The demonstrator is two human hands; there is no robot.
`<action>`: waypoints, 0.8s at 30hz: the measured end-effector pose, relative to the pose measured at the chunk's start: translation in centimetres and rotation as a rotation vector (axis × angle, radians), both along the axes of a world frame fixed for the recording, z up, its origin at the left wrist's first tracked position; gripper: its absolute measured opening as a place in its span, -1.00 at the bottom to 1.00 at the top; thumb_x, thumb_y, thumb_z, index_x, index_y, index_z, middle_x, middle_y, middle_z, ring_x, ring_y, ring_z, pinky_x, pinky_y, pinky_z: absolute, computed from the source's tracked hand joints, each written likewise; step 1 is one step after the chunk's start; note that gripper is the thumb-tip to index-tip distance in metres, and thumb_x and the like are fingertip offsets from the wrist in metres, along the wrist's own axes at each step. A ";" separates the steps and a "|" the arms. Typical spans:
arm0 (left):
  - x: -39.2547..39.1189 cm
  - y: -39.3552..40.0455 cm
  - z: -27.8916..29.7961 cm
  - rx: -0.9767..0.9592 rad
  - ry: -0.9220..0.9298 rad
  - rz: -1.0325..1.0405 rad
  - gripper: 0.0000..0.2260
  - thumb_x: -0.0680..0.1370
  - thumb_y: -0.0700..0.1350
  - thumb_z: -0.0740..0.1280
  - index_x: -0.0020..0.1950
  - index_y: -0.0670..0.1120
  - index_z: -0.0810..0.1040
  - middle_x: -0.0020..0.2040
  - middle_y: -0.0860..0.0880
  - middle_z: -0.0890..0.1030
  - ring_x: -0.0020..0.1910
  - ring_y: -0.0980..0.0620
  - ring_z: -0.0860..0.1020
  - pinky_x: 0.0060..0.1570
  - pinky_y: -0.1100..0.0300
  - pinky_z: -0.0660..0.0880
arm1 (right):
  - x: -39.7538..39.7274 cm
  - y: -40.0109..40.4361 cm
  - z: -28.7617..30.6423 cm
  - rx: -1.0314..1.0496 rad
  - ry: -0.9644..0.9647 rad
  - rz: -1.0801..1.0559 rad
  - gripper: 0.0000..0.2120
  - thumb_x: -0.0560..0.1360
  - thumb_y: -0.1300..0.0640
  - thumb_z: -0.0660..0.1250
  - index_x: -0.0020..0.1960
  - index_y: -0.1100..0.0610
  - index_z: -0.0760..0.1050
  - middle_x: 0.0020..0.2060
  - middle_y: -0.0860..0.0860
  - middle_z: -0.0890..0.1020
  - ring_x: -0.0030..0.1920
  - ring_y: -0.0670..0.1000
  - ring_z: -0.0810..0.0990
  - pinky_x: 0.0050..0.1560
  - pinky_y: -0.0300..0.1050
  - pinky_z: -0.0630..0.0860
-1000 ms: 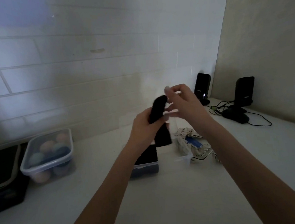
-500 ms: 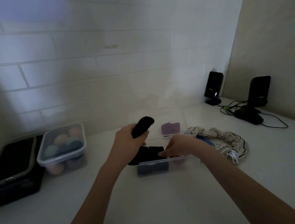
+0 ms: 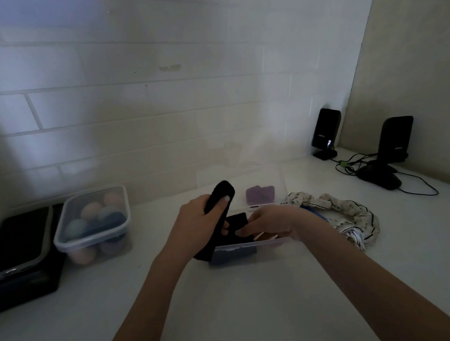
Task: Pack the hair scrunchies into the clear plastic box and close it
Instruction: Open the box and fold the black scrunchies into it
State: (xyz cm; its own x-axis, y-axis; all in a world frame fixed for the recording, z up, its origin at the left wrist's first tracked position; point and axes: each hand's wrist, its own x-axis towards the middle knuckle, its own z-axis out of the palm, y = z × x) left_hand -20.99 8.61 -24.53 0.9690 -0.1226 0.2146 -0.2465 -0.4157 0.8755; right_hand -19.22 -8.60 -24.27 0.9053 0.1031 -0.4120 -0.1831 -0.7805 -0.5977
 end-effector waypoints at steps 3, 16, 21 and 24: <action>-0.3 0.0 0.4 0.339 -0.153 0.056 -0.60 0.53 0.20 0.17 -0.20 -0.13 0.48 -0.30 -0.08 0.63 -0.31 -0.04 0.61 -0.25 0.07 0.50 | -0.3 -0.1 0.2 0.067 -0.015 0.016 -0.82 0.35 -0.06 0.46 -0.17 0.03 0.60 -0.10 0.01 0.67 -0.07 0.00 0.62 0.02 -0.11 0.48; 0.3 0.7 1.0 0.781 -0.311 0.088 -0.62 0.60 0.17 -0.02 -0.25 -0.05 0.34 -0.36 0.03 0.42 -0.16 -0.13 0.54 -0.07 0.05 0.28 | -1.6 -0.6 0.4 0.246 -0.387 0.208 -0.69 0.32 0.43 0.42 -0.14 0.08 0.43 -0.14 0.05 0.49 -0.30 -0.02 0.53 -0.36 -0.28 0.58; 1.1 2.0 1.1 0.786 -0.250 0.034 -0.61 0.60 0.16 -0.02 -0.34 0.00 0.27 -0.38 0.07 0.41 -0.23 -0.04 0.45 0.13 0.03 0.20 | -1.0 0.3 -0.1 0.112 -0.568 0.389 -0.72 0.33 0.34 0.43 -0.16 0.07 0.37 -0.21 0.21 0.55 -0.24 0.16 0.51 -0.14 0.08 0.53; 1.5 2.3 0.7 0.811 -0.160 -0.077 -0.61 0.60 0.14 -0.01 -0.37 0.02 0.27 -0.38 0.06 0.43 -0.23 -0.03 0.46 0.10 0.04 0.23 | -0.5 1.1 -0.3 -0.003 -0.628 0.476 -0.70 0.31 0.36 0.36 -0.17 0.04 0.33 -0.20 0.11 0.47 -0.22 0.07 0.43 -0.23 -0.16 0.41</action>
